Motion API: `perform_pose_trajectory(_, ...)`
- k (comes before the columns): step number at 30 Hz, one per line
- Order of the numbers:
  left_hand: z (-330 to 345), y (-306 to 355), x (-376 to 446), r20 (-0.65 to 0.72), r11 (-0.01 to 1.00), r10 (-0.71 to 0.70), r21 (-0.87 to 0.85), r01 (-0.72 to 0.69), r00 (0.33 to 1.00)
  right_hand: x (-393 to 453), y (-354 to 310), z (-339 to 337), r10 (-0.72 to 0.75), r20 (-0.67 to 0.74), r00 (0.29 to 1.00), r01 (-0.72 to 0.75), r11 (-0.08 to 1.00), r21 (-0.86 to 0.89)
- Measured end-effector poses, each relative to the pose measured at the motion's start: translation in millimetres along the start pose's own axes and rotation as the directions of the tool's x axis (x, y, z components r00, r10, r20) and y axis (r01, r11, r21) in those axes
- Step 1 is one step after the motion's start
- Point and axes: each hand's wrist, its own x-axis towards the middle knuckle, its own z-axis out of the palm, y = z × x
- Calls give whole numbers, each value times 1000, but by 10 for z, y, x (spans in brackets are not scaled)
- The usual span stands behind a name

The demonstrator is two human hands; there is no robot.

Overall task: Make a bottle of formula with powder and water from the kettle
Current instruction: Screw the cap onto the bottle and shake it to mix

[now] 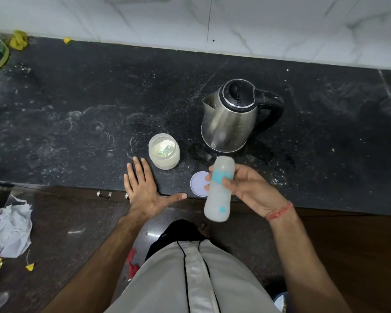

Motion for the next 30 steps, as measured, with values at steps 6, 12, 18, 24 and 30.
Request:
perform_pose_trajectory(6, 13, 0, -3, -8, 1000, -1, 0, 1, 1000, -7, -167, -80, 27, 13, 1000, -26, 998, -56)
perform_pose_trajectory(12, 24, -17, -6, -16, 1000, 15, -17, -15, 1000, -30, -142, -47, -51, -84, 995, 71, 964, 256)
perform_pose_trajectory(18, 21, -22, -6, -25, 1000, 23, -17, -23, 999, -59, -64, -8, -6, -19, 1000, 5, 1000, -20)
perform_pose_trajectory(24, 23, -32, 1, -31, 1000, 23, -18, -23, 999, -58, 19, 71, -41, -101, 994, 88, 849, 520)
perform_pose_trajectory(30, 21, -32, -8, -33, 1000, 18, -15, -18, 999, -33, -66, 34, -17, -93, 996, 50, 929, 366)
